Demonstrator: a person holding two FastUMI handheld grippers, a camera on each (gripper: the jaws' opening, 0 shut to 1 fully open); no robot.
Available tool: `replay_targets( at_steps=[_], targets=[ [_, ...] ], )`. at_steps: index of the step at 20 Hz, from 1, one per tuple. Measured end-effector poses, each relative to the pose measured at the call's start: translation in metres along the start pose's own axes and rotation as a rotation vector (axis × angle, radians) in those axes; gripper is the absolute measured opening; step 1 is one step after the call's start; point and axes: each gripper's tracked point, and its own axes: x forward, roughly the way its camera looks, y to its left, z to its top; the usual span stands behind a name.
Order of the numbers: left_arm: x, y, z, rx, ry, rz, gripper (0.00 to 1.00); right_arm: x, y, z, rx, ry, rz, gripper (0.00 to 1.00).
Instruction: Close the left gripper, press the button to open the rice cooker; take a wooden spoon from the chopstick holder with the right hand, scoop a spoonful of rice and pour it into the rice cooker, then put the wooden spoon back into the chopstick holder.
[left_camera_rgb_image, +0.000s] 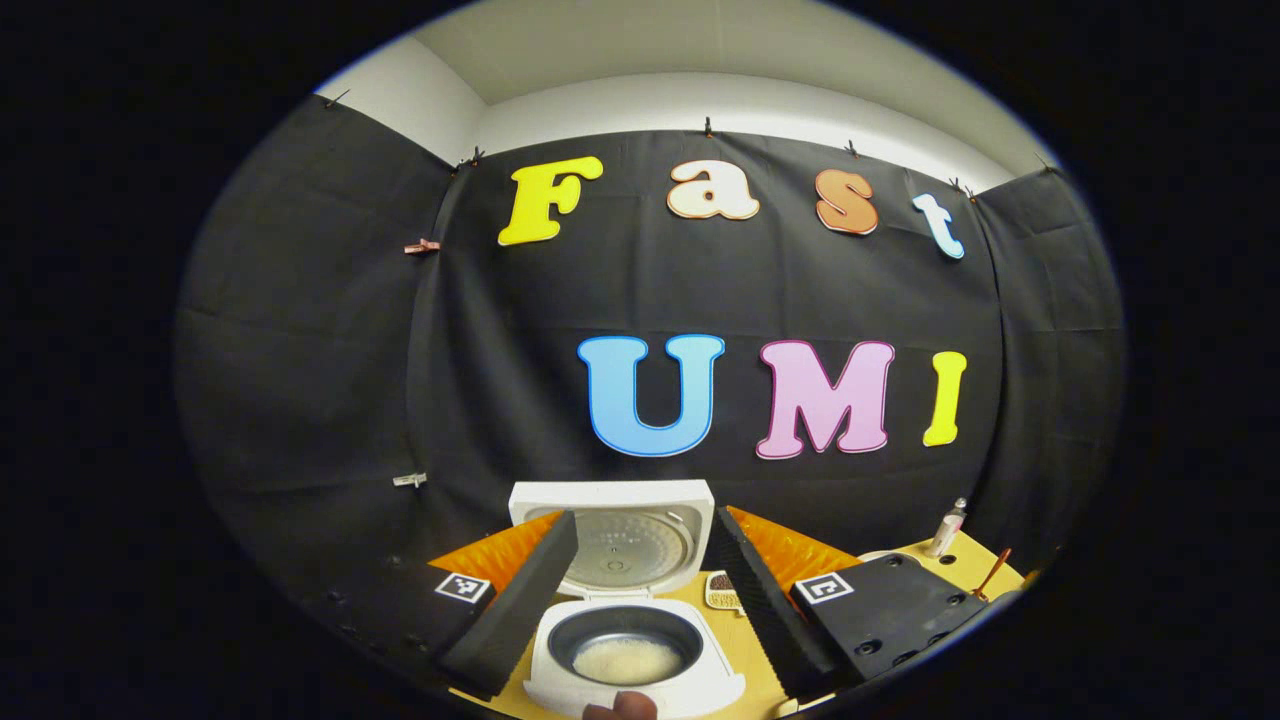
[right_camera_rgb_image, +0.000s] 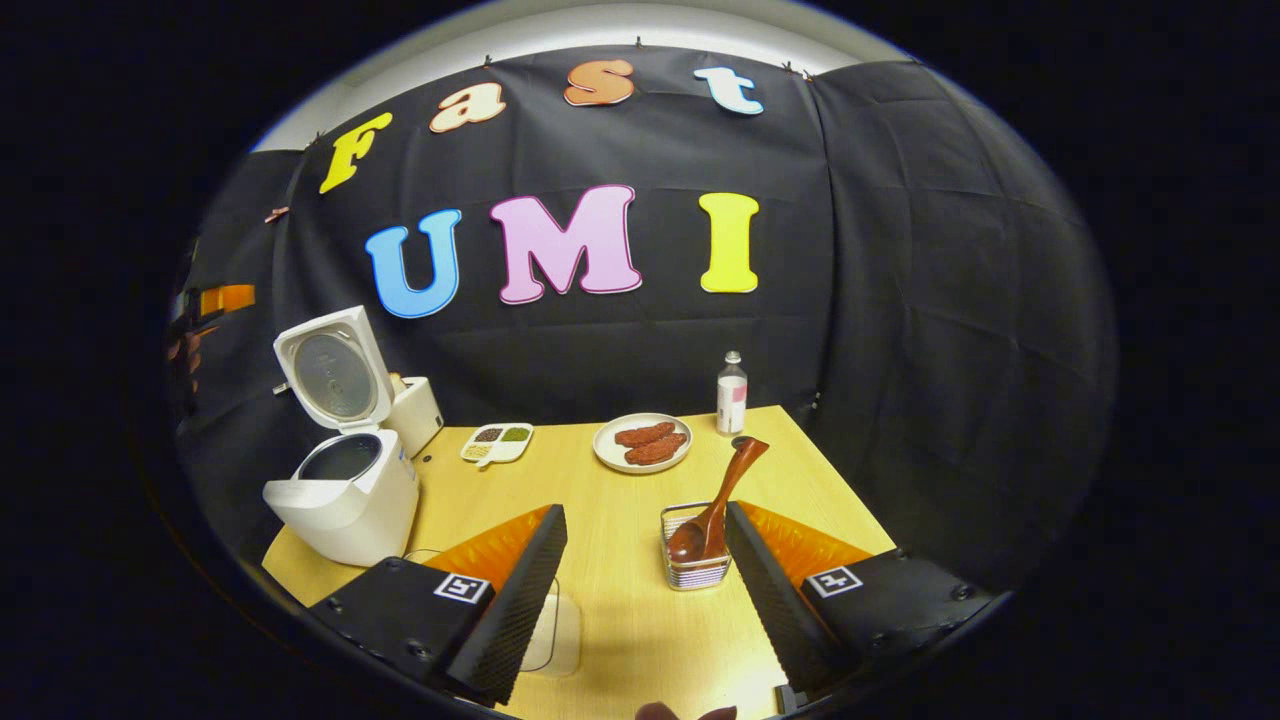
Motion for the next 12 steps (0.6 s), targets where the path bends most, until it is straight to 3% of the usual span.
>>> replay_targets(
  at_steps=[8,12],
  targets=[
    [0.12,0.035,0.003,-0.039,0.01,0.049,0.94,-0.041,0.018,0.005,0.015,-0.021,-0.047,0.99],
    [0.176,0.043,-0.01,-0.001,0.043,0.059,0.95,-0.058,0.016,0.012,0.042,-0.029,-0.097,0.99]
  ],
)
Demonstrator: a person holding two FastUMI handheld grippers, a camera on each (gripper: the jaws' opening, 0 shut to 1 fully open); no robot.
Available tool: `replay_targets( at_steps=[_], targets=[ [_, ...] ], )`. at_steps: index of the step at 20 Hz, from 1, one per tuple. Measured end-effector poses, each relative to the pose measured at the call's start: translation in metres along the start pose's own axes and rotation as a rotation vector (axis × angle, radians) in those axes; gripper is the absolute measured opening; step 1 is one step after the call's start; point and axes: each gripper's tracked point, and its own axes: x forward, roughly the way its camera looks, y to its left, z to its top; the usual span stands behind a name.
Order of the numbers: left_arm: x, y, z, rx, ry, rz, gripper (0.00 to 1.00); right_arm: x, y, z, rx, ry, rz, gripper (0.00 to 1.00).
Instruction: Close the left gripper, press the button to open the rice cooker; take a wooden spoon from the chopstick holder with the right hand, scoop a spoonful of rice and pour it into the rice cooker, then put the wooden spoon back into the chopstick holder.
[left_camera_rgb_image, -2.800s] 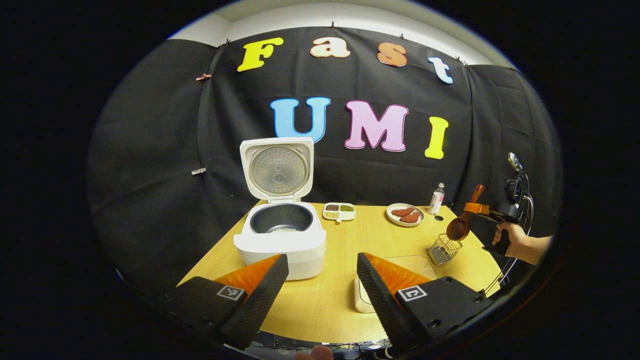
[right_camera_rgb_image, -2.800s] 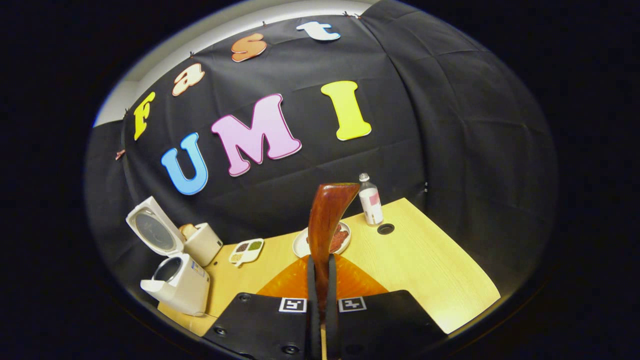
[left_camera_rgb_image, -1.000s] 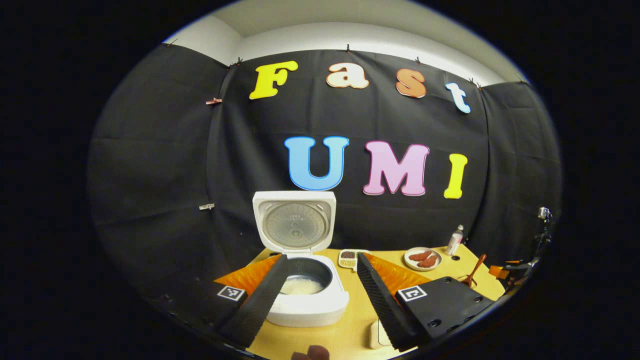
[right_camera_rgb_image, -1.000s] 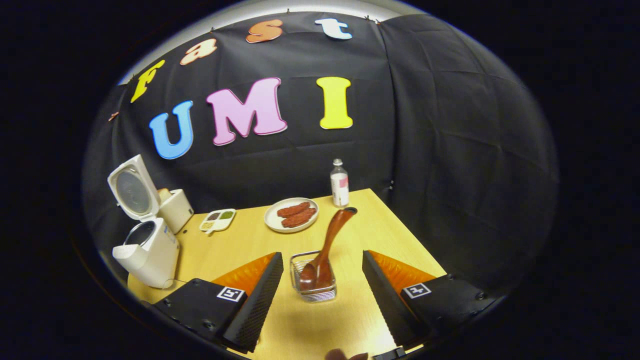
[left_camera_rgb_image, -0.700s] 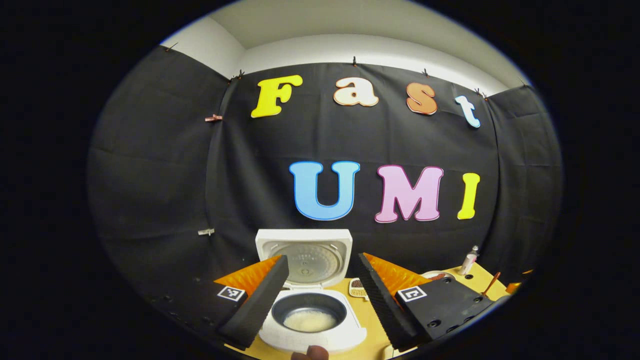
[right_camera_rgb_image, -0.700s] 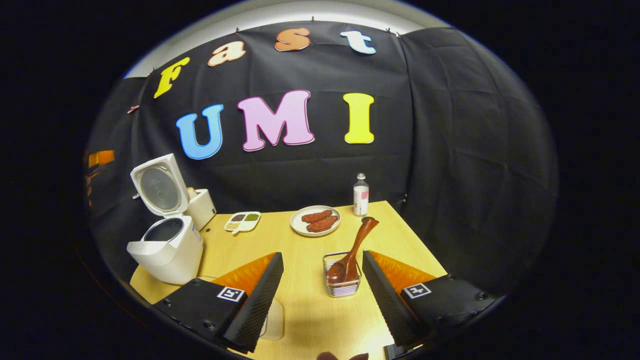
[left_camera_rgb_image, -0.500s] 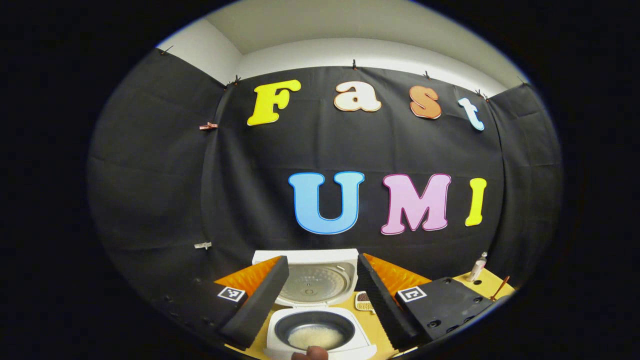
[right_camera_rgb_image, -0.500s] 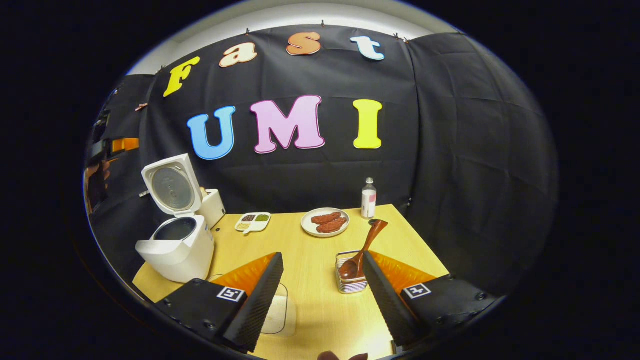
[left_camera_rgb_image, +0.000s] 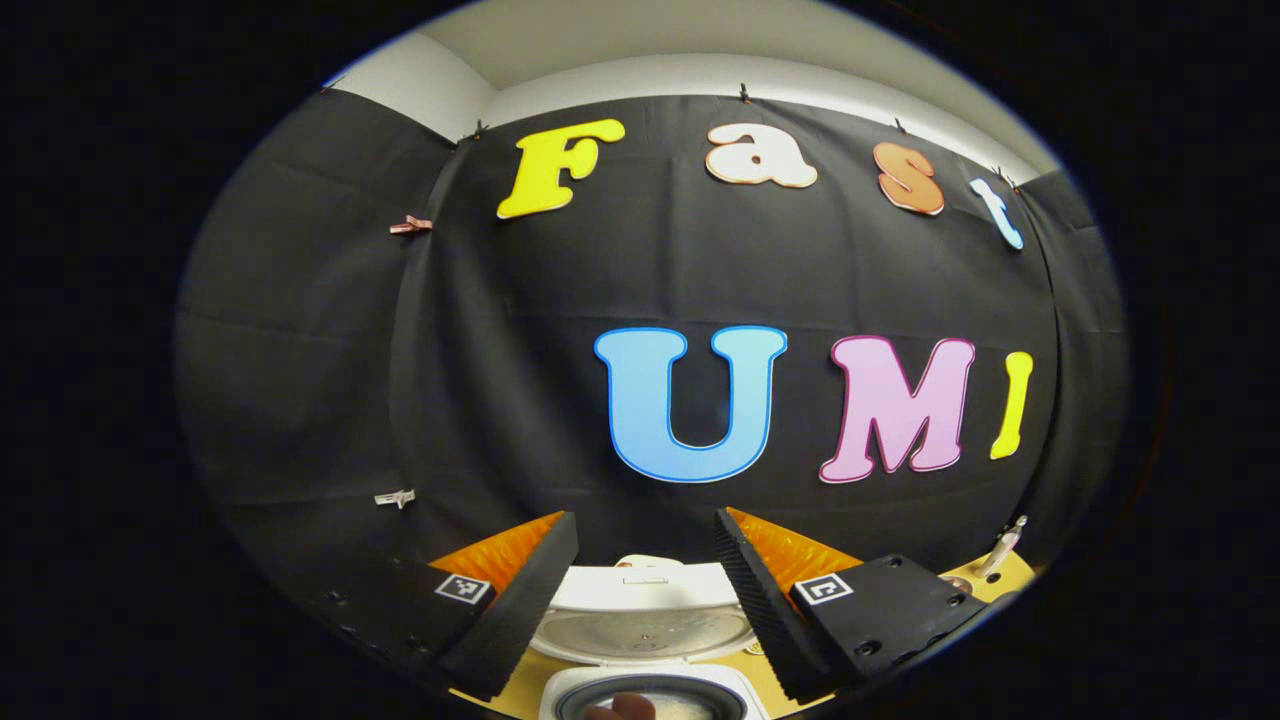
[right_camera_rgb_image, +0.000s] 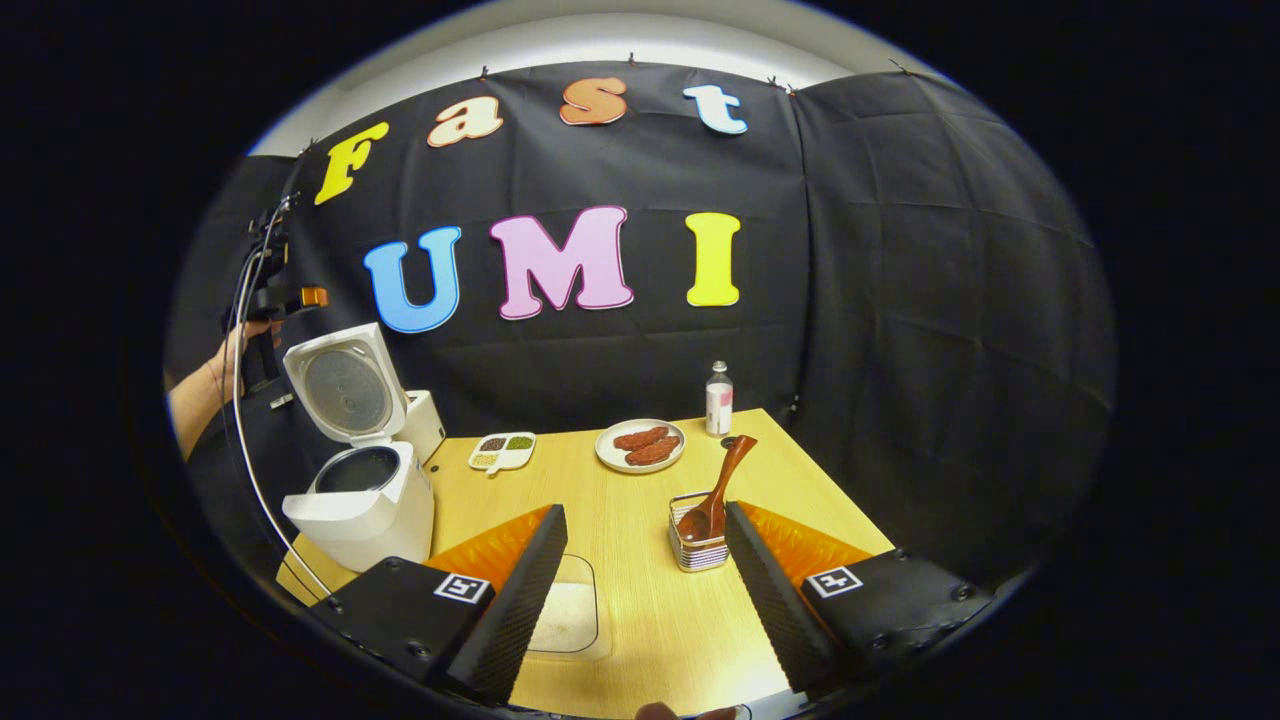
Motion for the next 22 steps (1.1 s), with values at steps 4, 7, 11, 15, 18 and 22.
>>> replay_targets(
  at_steps=[4,7,11,15,18,22],
  targets=[
    [0.041,-0.004,-0.021,0.019,0.067,-0.001,0.95,-0.013,-0.008,-0.003,0.024,-0.002,-0.049,0.99],
    [0.05,-0.003,-0.045,0.042,0.142,0.012,0.94,-0.02,-0.016,-0.005,0.025,-0.001,-0.07,0.99],
    [0.035,-0.006,-0.061,0.014,0.192,0.022,1.0,-0.021,-0.022,-0.005,0.037,-0.007,-0.071,0.99],
    [0.005,-0.01,-0.074,0.011,0.197,0.029,0.98,-0.021,-0.018,0.001,0.04,-0.021,-0.025,0.99],
    [-0.026,-0.013,-0.085,0.01,0.206,0.035,0.98,-0.015,-0.01,0.008,0.008,-0.029,0.023,0.99],
    [-0.073,-0.018,-0.11,0.013,0.235,0.056,0.98,-0.004,-0.001,0.022,-0.011,-0.039,0.085,0.99]
  ],
)
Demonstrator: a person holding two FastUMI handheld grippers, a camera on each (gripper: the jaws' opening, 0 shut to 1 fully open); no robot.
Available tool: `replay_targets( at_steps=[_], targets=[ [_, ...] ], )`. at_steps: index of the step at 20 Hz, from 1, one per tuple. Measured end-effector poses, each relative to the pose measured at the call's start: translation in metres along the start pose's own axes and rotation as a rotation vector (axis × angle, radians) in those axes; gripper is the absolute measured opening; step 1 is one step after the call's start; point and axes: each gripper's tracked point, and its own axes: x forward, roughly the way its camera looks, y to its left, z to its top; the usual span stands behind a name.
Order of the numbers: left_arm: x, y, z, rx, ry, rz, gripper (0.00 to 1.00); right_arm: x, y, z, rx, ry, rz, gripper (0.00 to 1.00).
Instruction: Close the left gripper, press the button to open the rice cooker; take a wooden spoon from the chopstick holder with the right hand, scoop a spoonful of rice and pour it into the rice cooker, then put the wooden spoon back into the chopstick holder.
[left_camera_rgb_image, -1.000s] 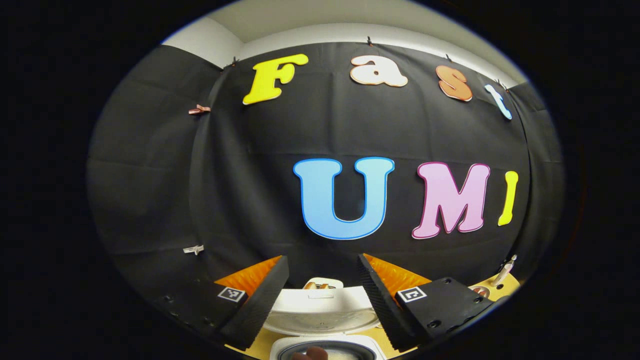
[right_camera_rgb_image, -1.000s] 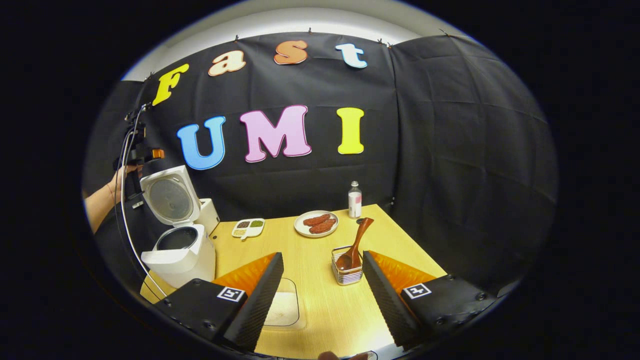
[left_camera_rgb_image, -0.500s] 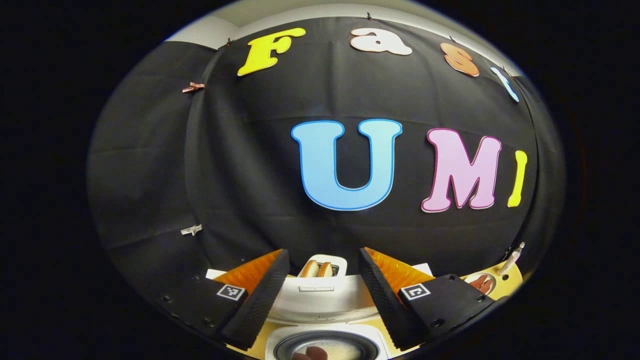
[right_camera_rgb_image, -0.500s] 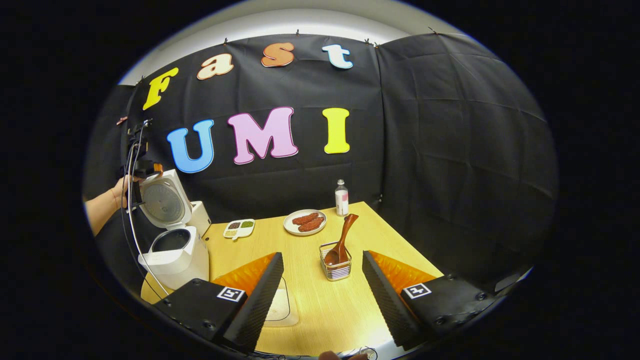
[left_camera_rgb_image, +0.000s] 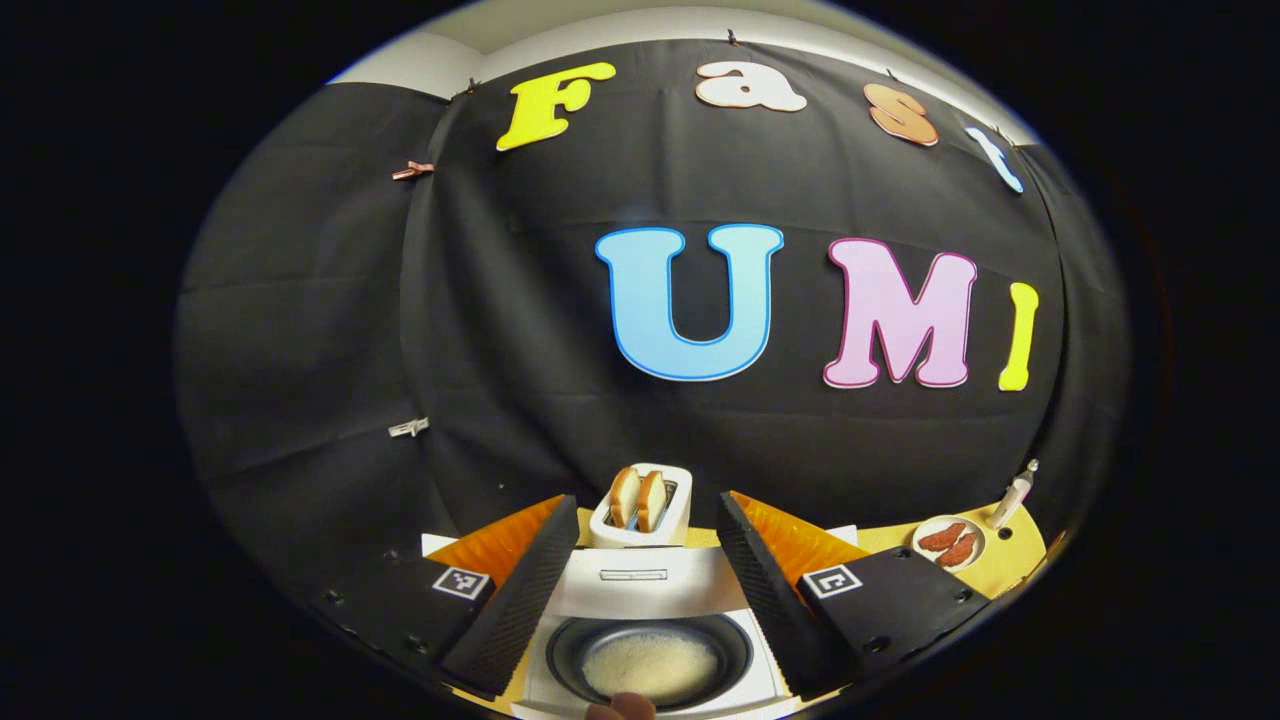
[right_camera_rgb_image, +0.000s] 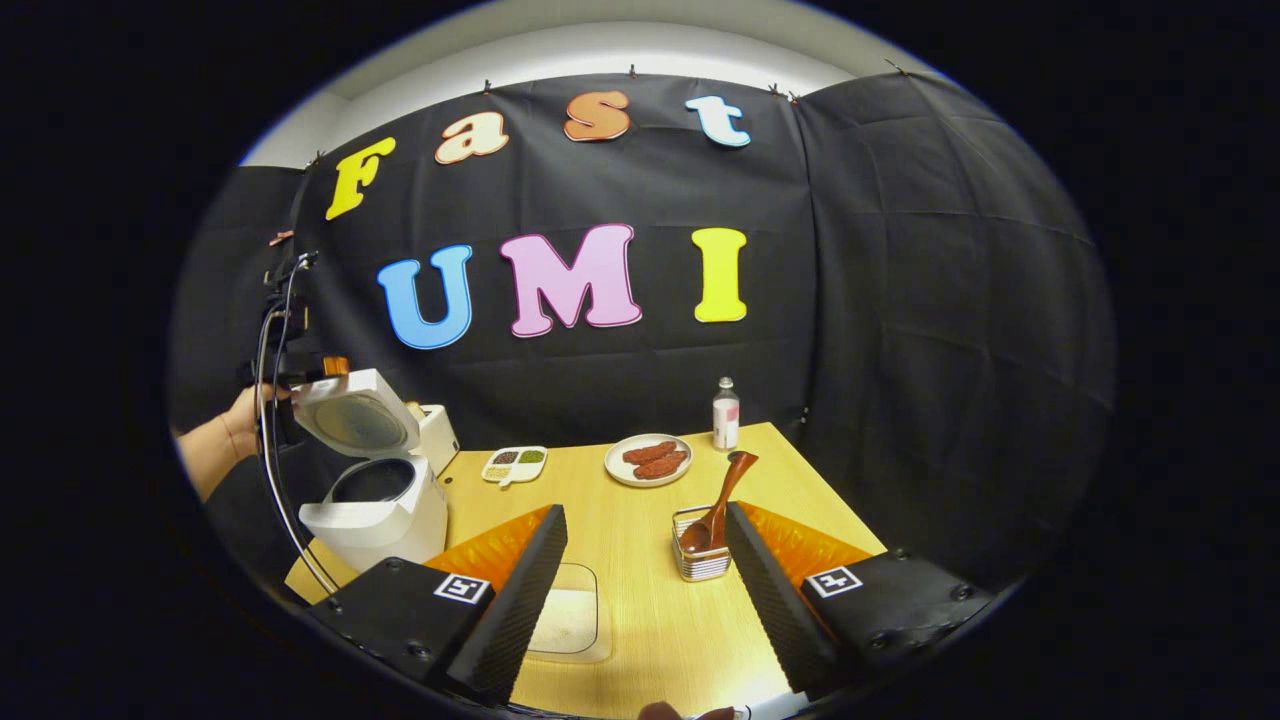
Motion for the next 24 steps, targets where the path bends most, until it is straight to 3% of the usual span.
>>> replay_targets(
  at_steps=[7,16,24],
  targets=[
    [-0.047,-0.006,-0.089,-0.014,0.116,0.025,0.98,0.01,0.003,0.006,-0.003,0.006,0.048,0.99],
    [-0.055,-0.008,-0.172,-0.026,0.233,0.048,0.99,0.003,-0.002,-0.012,-0.013,0.043,0.042,0.99],
    [-0.056,-0.01,-0.204,-0.014,0.232,0.051,1.0,0.002,-0.007,-0.003,-0.001,0.027,0.024,0.99]
  ],
)
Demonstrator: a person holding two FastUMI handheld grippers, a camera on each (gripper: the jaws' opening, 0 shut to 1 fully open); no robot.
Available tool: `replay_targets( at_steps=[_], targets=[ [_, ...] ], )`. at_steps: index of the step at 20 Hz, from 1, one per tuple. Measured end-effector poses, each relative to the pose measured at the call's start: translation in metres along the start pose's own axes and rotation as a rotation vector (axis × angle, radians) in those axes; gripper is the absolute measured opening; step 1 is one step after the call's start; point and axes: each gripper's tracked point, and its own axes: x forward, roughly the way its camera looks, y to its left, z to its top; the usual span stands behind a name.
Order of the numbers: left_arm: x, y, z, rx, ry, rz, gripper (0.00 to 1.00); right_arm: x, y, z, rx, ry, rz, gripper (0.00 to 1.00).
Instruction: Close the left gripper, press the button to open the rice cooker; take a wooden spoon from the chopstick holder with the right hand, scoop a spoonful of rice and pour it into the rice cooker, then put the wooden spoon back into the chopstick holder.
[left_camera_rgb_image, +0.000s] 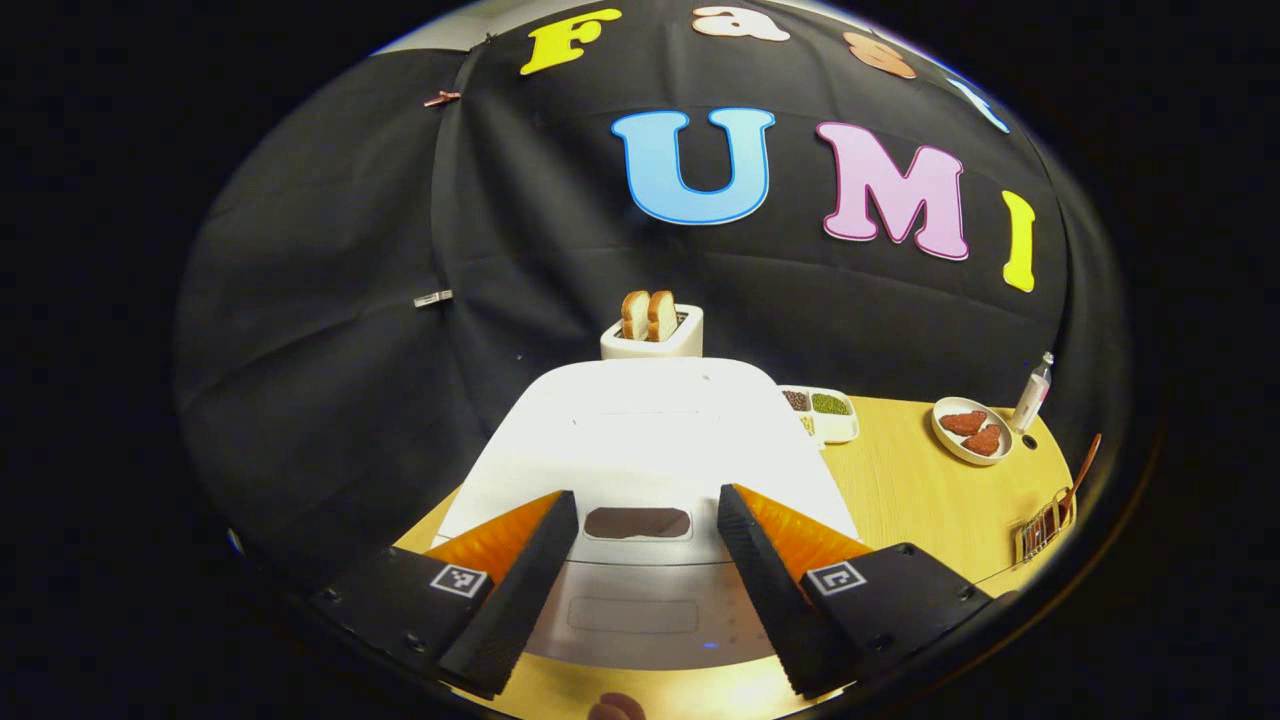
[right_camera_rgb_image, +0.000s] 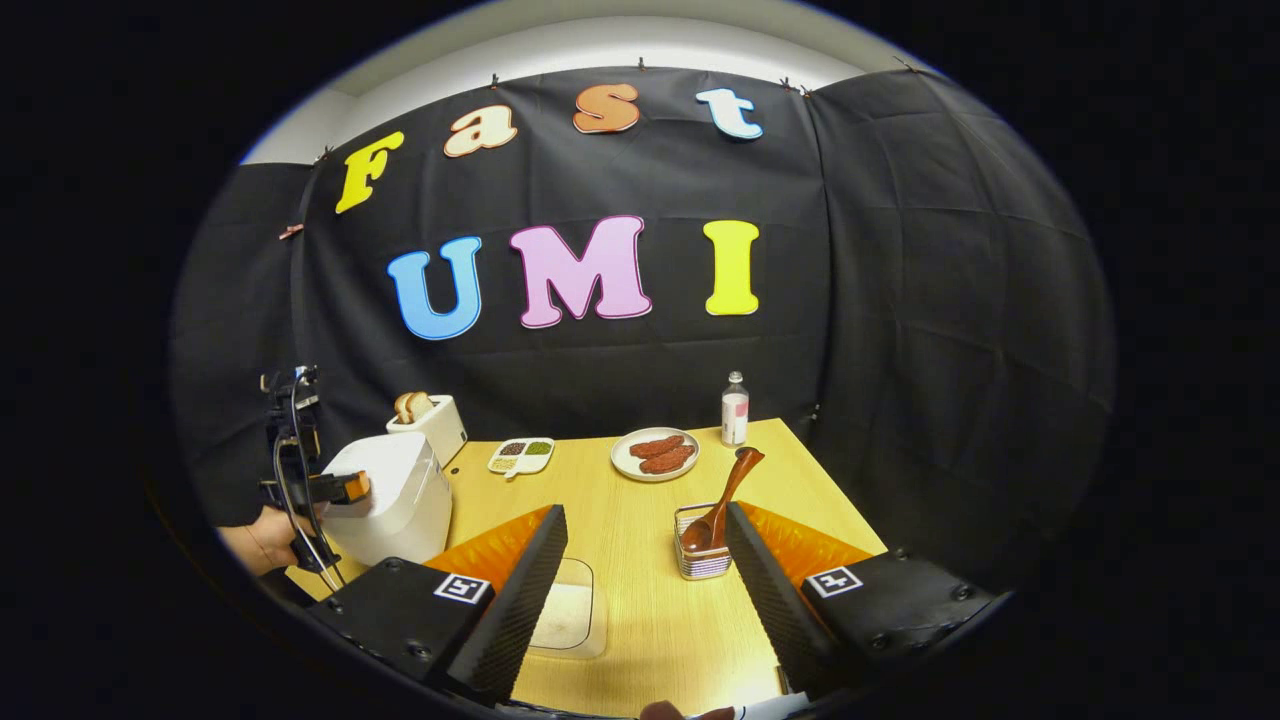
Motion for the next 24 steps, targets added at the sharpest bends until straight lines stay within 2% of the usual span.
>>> replay_targets(
  at_steps=[6,8,11,14,19,24],
  targets=[
    [-0.007,0.003,0.013,0.033,0.007,-0.028,0.99,-0.004,0.005,0.009,0.019,-0.034,0.004,0.99],
    [-0.016,0.007,0.024,0.035,-0.028,-0.028,0.94,-0.005,0.006,0.012,0.017,-0.041,0.005,0.99],
    [-0.035,0.006,0.042,0.024,-0.106,-0.065,0.94,-0.007,0.008,0.019,0.017,-0.055,0.008,0.99],
    [-0.075,-0.002,0.067,0.018,-0.189,-0.132,0.94,-0.009,0.014,0.026,-0.015,-0.072,0.012,0.98],
    [-0.16,-0.027,0.112,0.08,-0.36,-0.256,0.95,-0.012,0.035,0.046,-0.057,-0.12,0.039,0.98],
    [-0.231,-0.049,0.131,0.093,-0.455,-0.333,0.95,-0.018,0.053,0.068,-0.052,-0.172,0.065,0.98]
  ],
)
